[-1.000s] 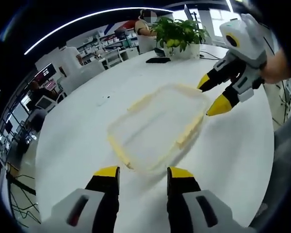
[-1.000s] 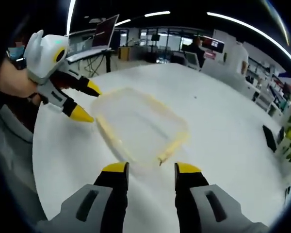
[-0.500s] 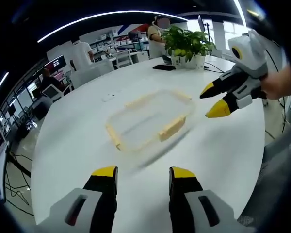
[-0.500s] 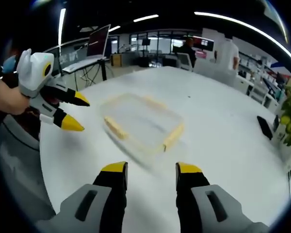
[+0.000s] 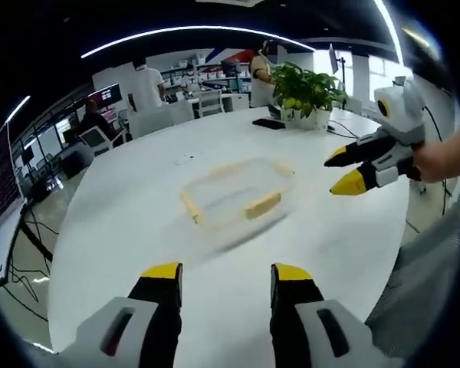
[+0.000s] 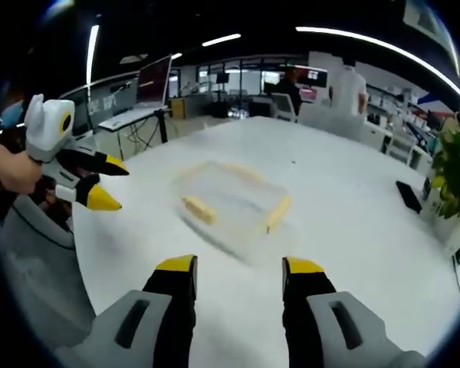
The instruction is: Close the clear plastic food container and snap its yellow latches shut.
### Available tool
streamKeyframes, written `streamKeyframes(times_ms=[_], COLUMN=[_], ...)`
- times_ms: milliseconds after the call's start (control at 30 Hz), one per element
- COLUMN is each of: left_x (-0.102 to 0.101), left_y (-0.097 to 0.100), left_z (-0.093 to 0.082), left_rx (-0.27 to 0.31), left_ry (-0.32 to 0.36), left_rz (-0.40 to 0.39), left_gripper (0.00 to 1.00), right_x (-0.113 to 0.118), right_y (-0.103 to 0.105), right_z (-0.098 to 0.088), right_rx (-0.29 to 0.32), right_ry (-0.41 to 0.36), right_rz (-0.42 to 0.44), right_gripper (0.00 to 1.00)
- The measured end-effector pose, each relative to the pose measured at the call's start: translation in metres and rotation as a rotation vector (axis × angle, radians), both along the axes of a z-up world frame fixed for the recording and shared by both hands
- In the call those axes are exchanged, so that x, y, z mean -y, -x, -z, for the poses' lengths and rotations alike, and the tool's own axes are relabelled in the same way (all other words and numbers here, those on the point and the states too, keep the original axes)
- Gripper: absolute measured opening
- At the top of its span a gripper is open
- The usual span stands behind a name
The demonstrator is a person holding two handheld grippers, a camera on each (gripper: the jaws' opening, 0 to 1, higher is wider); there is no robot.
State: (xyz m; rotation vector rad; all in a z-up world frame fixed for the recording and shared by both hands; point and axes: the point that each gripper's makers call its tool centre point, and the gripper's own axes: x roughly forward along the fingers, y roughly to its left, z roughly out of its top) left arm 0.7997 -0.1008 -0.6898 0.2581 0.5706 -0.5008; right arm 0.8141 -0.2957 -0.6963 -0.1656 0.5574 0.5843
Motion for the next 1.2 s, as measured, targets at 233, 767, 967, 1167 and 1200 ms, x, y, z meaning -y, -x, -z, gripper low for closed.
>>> streamKeyframes(times_ms=[233,767,967,1167,1200], left_x=[-0.006,0.004,0.005,0.007,0.007], left_y=[0.026,0.072,0.086,0.095,0.097], left_z=[-0.01,-0.032,-0.037,-0.055,-0.057], left_rx=[0.006,0.059,0.083,0.123,0.13], left_ry=[0.05,0.132,0.149,0.176,0.181], left_rz=[-0.043,-0.075,-0.102,-0.119,-0.125], left_gripper=[0.4,0.39,0.39,0.4,0.41], right_x=[0.002,0.009,0.013,0.018,0.017], right_y=[0.021,0.064,0.078,0.087,0.089], right_z=[-0.006,-0.018,-0.025,-0.039,-0.04], right_rx=[0.008,0.024,0.036,0.064,0.067], right_ry=[-0.007,-0.026,-0.039,-0.063,-0.065], right_rz=[0.003,0.036,0.045,0.086,0.09], right_gripper=[0.42,0.43,0.43,0.43,0.44])
